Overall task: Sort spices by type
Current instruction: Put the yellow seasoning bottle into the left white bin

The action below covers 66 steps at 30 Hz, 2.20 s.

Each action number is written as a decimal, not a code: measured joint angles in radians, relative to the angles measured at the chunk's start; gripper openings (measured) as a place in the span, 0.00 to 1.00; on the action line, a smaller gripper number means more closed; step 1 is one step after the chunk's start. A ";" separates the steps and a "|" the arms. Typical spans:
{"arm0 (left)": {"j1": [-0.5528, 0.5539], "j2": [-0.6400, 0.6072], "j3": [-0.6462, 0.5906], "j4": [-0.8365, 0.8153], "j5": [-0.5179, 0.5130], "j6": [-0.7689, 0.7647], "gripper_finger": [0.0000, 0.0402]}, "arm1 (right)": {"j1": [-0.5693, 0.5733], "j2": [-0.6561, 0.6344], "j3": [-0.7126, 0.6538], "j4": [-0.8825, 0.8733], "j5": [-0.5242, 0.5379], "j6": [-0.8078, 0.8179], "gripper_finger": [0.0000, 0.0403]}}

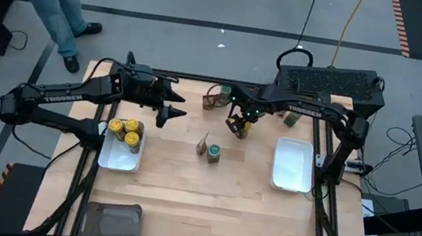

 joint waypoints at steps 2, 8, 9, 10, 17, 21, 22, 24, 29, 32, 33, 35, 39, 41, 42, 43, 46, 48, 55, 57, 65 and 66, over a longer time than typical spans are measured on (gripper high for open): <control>0.000 0.000 0.000 0.000 0.001 0.000 0.68 | -0.001 0.000 0.032 -0.020 0.000 -0.009 0.66; 0.000 0.000 0.000 0.000 0.002 -0.001 0.68 | -0.001 0.000 0.138 -0.077 0.000 -0.040 0.66; 0.000 0.000 0.000 0.000 0.002 -0.001 0.68 | -0.001 0.000 0.159 -0.085 0.000 -0.045 0.66; 0.000 0.000 0.000 0.000 0.002 -0.001 0.68 | -0.001 0.000 0.178 -0.088 0.000 -0.047 0.66; -0.026 0.058 0.000 0.073 0.003 -0.003 0.68 | -0.001 -0.065 0.242 -0.115 0.008 -0.065 0.66; -0.064 0.156 0.042 0.120 0.003 -0.003 0.68 | 0.000 -0.156 0.242 -0.125 0.111 -0.069 0.66; -0.070 0.187 0.056 0.141 0.003 -0.002 0.68 | -0.001 -0.182 0.242 -0.126 0.138 -0.070 0.66; -0.077 0.252 0.097 0.172 0.004 -0.002 0.68 | -0.004 -0.234 0.242 -0.125 0.164 -0.069 0.66; -0.082 0.434 0.244 0.191 0.019 0.031 0.68 | -0.009 -0.334 0.243 -0.137 0.182 -0.068 0.66; -0.082 0.540 0.355 0.195 0.036 0.057 0.68 | -0.015 -0.388 0.243 -0.169 0.209 -0.068 0.66; -0.082 0.574 0.390 0.194 0.034 0.058 0.68 | -0.017 -0.402 0.243 -0.176 0.225 -0.068 0.66; -0.083 0.641 0.459 0.196 0.022 0.057 0.68 | -0.022 -0.424 0.243 -0.192 0.248 -0.066 0.66; -0.093 0.754 0.563 0.195 -0.010 0.126 0.68 | -0.029 -0.453 0.242 -0.226 0.266 -0.071 0.66; -0.103 0.806 0.606 0.196 -0.010 0.201 0.68 | -0.037 -0.461 0.242 -0.235 0.266 -0.082 0.66; -0.108 0.830 0.625 0.193 -0.010 0.230 0.68 | -0.041 -0.463 0.242 -0.241 0.266 -0.091 0.66; -0.110 0.856 0.644 0.193 -0.010 0.243 0.68 | -0.042 -0.463 0.242 -0.246 0.266 -0.096 0.66; -0.115 0.924 0.694 0.192 -0.010 0.249 0.68 | -0.051 -0.463 0.242 -0.269 0.266 -0.112 0.66; -0.116 0.953 0.713 0.192 -0.024 0.240 0.68 | -0.055 -0.463 0.242 -0.274 0.262 -0.125 0.66; -0.127 0.988 0.758 0.174 -0.062 0.233 0.73 | -0.058 -0.470 0.211 -0.272 0.262 -0.155 0.66; -0.134 0.988 0.764 0.173 -0.096 0.235 0.78 | -0.058 -0.473 0.193 -0.270 0.262 -0.162 0.66; -0.169 0.988 0.767 0.152 -0.194 0.293 0.98 | -0.069 -0.471 0.136 -0.214 0.257 -0.184 0.66; -0.172 0.990 0.766 0.145 -0.195 0.293 0.98 | -0.069 -0.471 0.136 -0.203 0.255 -0.193 0.66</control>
